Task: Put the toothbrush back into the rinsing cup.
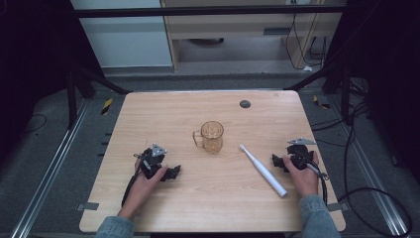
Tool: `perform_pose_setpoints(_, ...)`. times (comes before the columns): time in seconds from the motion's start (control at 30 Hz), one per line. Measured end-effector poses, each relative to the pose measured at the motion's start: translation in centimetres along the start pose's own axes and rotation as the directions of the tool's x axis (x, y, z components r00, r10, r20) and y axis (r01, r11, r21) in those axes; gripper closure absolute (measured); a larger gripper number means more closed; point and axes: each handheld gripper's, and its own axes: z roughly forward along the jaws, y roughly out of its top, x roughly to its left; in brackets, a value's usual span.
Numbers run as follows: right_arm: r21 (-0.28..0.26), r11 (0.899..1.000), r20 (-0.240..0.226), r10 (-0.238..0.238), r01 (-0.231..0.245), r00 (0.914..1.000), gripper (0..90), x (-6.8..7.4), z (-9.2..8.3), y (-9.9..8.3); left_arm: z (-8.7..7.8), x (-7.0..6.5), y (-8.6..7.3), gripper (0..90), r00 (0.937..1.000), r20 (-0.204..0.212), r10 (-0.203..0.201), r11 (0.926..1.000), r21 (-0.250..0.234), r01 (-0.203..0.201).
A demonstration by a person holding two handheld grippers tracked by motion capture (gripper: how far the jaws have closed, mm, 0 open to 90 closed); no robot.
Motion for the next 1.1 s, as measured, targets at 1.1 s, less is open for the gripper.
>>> perform_pose_setpoints(1.1, -0.107, 0.978, -0.024, -0.183, 0.179, 0.9829, 24.1, 6.0, -7.4, 1.7, 0.0, -0.1, 0.0, 0.0, 1.0000, 0.000, -0.002, 1.0000, 0.000, 0.002)
